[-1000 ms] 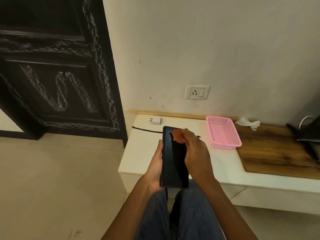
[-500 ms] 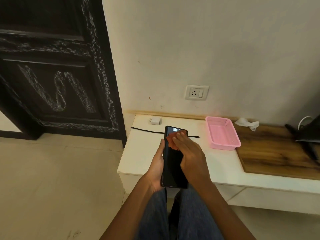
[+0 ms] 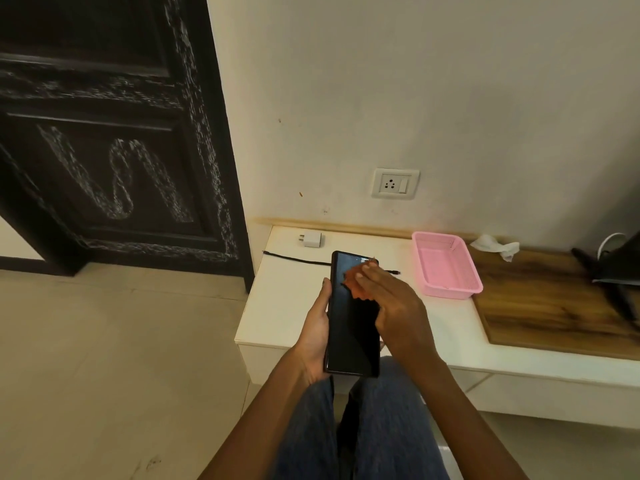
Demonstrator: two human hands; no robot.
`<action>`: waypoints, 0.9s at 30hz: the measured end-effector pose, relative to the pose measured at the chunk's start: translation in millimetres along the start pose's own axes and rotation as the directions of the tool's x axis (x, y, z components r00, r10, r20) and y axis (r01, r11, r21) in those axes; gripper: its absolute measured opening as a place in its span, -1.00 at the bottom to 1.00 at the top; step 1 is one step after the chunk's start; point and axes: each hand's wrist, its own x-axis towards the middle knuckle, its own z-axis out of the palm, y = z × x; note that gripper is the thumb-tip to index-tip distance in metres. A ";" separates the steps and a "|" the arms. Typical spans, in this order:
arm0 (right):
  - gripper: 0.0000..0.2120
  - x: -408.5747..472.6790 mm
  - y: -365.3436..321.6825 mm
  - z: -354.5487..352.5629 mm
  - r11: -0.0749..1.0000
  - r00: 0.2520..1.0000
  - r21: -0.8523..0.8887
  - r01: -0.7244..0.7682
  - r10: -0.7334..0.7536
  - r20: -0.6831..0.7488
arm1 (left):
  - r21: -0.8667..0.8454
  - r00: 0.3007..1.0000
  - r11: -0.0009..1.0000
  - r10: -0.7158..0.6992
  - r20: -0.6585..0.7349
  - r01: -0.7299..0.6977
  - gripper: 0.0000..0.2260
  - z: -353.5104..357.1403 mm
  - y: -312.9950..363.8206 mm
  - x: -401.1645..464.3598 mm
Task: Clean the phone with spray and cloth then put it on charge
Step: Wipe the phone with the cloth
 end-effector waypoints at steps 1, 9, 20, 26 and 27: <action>-0.60 3.5 0.9 0.0 0.999 0.999 0.001 -0.047 0.047 0.001 | 0.016 1.000 1.000 -0.001 -0.012 0.001 -0.41 1.3 -0.8 0.4; -0.74 0.8 -6.2 2.9 0.996 0.996 -0.003 0.085 -0.085 0.021 | -0.030 1.000 1.000 0.001 -0.013 -0.001 -0.40 -1.9 7.4 -1.3; -0.66 7.5 -10.2 2.0 0.997 0.996 0.067 0.033 -0.038 0.075 | 0.006 0.999 1.000 0.009 -0.037 -0.009 -0.40 0.3 2.4 -4.5; -0.63 15.8 -15.8 6.1 0.997 0.996 0.039 -0.071 0.069 0.054 | 0.099 0.998 0.995 0.017 -0.067 -0.010 -0.48 9.4 0.9 -4.1; -0.61 13.8 -16.6 7.1 0.999 0.997 0.039 -0.035 0.032 0.066 | 0.083 0.998 0.996 0.026 -0.059 -0.021 -0.49 8.8 2.2 -4.8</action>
